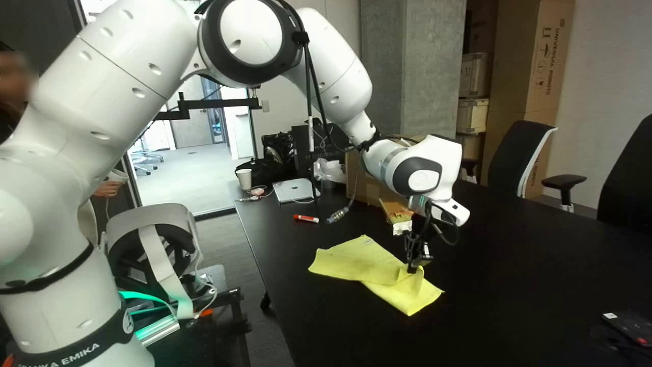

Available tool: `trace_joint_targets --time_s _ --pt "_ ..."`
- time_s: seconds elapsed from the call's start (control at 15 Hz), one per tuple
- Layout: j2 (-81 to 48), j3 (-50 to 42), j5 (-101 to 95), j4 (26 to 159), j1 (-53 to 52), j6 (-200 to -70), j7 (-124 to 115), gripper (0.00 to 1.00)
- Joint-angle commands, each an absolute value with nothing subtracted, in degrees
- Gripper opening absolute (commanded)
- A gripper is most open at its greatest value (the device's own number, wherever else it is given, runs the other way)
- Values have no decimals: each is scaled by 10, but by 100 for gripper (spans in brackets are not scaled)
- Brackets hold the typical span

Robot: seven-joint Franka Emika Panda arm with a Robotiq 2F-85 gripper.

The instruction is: Fold the towel in half

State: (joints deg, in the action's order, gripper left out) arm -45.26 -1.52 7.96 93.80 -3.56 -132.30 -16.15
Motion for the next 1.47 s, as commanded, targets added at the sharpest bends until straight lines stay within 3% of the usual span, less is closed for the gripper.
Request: trace_joint_targets --time_s 0.0,0.07,0.67,1.4 --pt "-480 -56 51 886 -62 -1342 -235 10" --pt "-481 -60 52 883 -63 -1351 -249 29" --pt "-420 -34 53 957 -71 -1396 -226 96" --pt "-355 56 -19 1075 -156 -1405 -94 100"
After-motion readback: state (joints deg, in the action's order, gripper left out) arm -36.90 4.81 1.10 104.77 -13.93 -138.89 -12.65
